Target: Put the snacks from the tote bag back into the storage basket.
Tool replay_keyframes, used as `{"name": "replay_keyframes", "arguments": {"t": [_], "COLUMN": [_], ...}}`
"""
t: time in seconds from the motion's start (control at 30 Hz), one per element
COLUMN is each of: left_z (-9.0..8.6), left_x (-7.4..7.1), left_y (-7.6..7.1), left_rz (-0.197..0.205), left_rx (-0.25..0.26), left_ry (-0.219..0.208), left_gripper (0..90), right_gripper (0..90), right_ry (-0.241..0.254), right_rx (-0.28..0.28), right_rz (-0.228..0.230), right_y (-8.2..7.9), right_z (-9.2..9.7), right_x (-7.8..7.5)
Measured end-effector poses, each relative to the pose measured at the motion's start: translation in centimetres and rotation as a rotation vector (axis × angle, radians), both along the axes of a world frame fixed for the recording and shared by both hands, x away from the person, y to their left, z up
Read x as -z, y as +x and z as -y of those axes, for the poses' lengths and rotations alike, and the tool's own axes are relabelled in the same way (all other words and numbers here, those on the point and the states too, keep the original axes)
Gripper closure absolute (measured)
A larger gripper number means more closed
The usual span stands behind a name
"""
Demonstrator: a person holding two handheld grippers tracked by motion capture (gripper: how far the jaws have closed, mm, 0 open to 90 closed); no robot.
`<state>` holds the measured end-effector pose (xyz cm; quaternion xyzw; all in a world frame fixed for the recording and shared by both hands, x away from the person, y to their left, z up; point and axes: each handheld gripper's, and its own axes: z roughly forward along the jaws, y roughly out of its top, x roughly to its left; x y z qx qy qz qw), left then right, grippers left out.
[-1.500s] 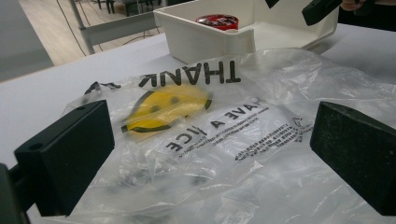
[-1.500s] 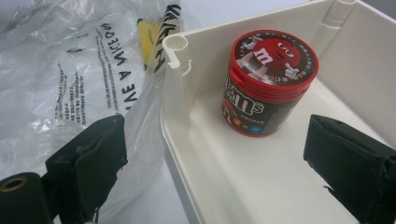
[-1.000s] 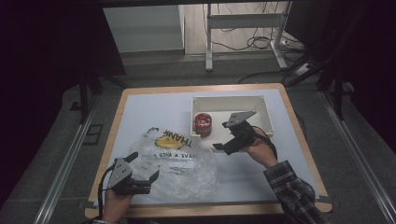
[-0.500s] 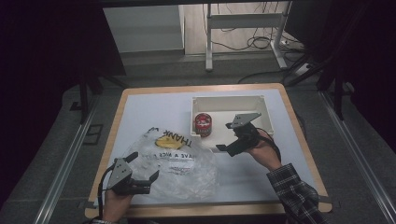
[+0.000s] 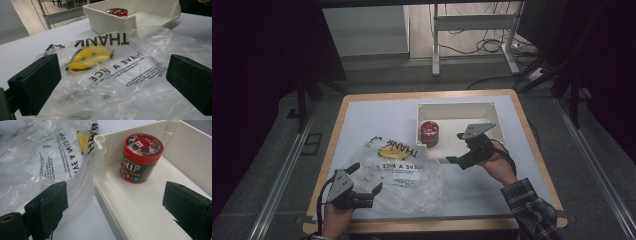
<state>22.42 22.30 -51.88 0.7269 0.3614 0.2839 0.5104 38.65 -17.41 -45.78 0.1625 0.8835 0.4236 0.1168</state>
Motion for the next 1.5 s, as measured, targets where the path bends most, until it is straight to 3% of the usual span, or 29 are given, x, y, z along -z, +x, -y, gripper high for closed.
{"name": "replay_keyframes", "arguments": {"t": [1.5], "left_z": [0.0], "left_x": [-0.1], "left_y": [0.1], "left_rz": [0.003], "left_rx": [0.001], "left_ry": [-0.020], "left_gripper": [0.0], "right_gripper": [6.4], "right_ry": [-0.001], "right_rx": [0.045], "right_rz": [0.020], "right_y": [-2.1], "right_z": [2.8], "right_x": [0.0]}}
